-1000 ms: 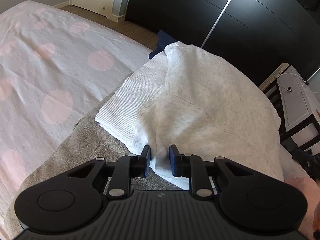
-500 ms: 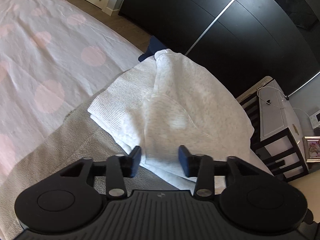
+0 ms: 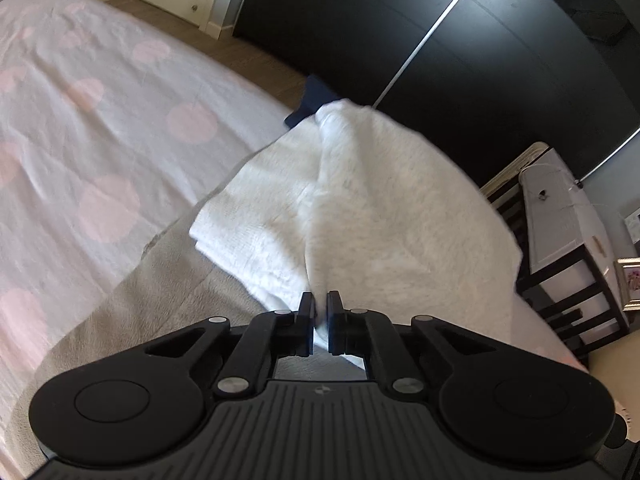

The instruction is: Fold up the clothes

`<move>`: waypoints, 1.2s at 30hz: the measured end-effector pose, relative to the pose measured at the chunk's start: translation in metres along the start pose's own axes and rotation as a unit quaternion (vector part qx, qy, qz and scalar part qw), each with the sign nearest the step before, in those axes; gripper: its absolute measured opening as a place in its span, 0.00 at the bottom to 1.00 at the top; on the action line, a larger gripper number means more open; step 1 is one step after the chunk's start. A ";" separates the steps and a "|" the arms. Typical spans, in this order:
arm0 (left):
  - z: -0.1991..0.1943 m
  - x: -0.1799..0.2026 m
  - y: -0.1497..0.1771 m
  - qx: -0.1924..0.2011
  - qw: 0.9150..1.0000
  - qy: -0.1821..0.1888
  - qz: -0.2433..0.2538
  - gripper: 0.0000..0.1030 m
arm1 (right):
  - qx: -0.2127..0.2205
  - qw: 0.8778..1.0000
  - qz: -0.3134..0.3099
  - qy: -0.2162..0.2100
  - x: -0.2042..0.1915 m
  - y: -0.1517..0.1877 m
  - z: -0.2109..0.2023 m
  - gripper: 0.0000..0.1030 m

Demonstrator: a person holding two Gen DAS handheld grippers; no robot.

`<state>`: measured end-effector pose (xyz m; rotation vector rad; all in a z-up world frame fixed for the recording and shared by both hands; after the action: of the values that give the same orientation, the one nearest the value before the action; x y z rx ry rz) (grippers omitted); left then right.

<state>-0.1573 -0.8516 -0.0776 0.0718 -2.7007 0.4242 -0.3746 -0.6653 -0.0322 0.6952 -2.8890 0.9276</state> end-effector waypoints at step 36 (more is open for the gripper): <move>-0.129 0.099 0.113 0.155 0.979 -0.066 0.114 0.43 | 0.052 0.994 0.093 -0.026 0.024 0.035 -0.109 0.36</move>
<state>-0.2110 -0.7030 0.0426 -0.1283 -2.7580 0.9385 -0.4231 -0.5888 0.0417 0.4675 -3.0101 1.1025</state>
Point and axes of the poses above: each gripper's, at about its wrist camera, not at the fingertips, and z roughly the way its jaws point, x to its right, y to its underside, the point moved 7 cm from there along z, roughly the way its jaws point, and after that the axes turned 12 degrees about -x, right-handed, at the moved point
